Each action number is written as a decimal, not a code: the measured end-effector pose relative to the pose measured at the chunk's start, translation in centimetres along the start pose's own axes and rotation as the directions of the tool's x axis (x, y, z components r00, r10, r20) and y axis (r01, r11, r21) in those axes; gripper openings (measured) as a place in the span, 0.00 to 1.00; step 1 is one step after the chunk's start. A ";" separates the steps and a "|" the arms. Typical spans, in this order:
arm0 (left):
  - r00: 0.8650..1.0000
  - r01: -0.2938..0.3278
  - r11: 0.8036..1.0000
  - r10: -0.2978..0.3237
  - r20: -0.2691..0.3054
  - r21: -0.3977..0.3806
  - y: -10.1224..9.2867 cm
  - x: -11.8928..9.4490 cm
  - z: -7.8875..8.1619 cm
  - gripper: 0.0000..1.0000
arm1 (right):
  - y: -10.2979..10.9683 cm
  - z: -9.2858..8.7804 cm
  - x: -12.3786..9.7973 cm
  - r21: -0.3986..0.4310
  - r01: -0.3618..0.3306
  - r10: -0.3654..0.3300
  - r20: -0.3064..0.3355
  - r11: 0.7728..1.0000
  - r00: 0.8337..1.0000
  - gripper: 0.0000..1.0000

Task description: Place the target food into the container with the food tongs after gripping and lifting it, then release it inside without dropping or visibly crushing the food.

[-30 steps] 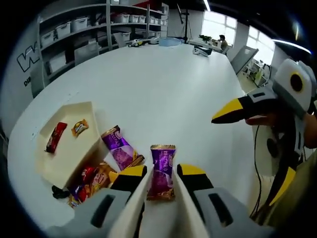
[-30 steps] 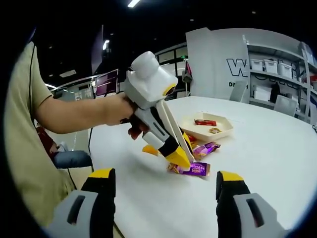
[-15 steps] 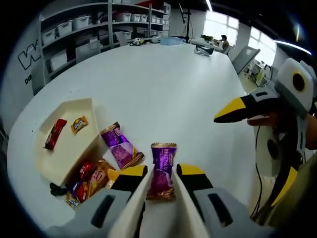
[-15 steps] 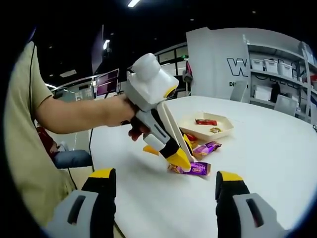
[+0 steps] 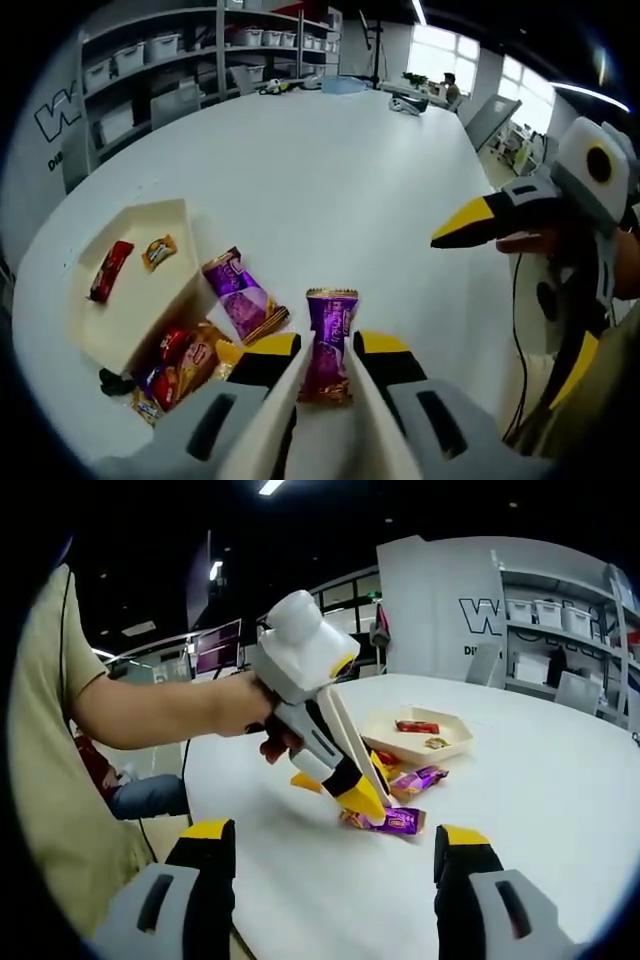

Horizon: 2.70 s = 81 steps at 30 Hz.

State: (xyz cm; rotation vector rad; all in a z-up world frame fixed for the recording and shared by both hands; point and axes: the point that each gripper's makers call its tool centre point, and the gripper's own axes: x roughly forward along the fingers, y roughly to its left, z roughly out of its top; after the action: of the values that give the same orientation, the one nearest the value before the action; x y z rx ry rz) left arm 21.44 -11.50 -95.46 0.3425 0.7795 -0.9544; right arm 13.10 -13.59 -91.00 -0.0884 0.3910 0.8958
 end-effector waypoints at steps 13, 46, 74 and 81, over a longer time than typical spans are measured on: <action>0.999 0.007 1.000 -0.007 0.037 -0.010 1.0 -2.7 1.2 0.19 | 0.1 0.3 0.2 -0.006 -0.004 0.004 0.004 1.000 1.000 0.80; 0.988 -0.115 0.993 0.117 0.101 -0.028 9.2 -8.7 4.5 0.19 | 0.4 0.5 0.1 -0.007 -0.012 0.012 0.013 1.000 1.000 0.81; 0.973 -0.207 0.975 0.214 0.084 -0.084 16.6 -8.4 6.3 0.20 | 0.1 0.2 -0.1 0.003 -0.002 0.002 0.009 1.000 1.000 0.80; 0.973 -0.211 0.973 0.218 0.073 -0.092 17.5 -7.9 6.6 0.20 | 0.1 0.1 -0.2 0.001 0.000 0.000 0.004 1.000 1.000 0.80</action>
State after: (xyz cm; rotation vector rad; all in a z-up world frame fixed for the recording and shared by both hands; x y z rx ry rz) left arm 36.18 -0.97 -86.43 0.3052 0.6895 -0.7259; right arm 12.95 -13.65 -90.86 -0.0854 0.3881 0.8956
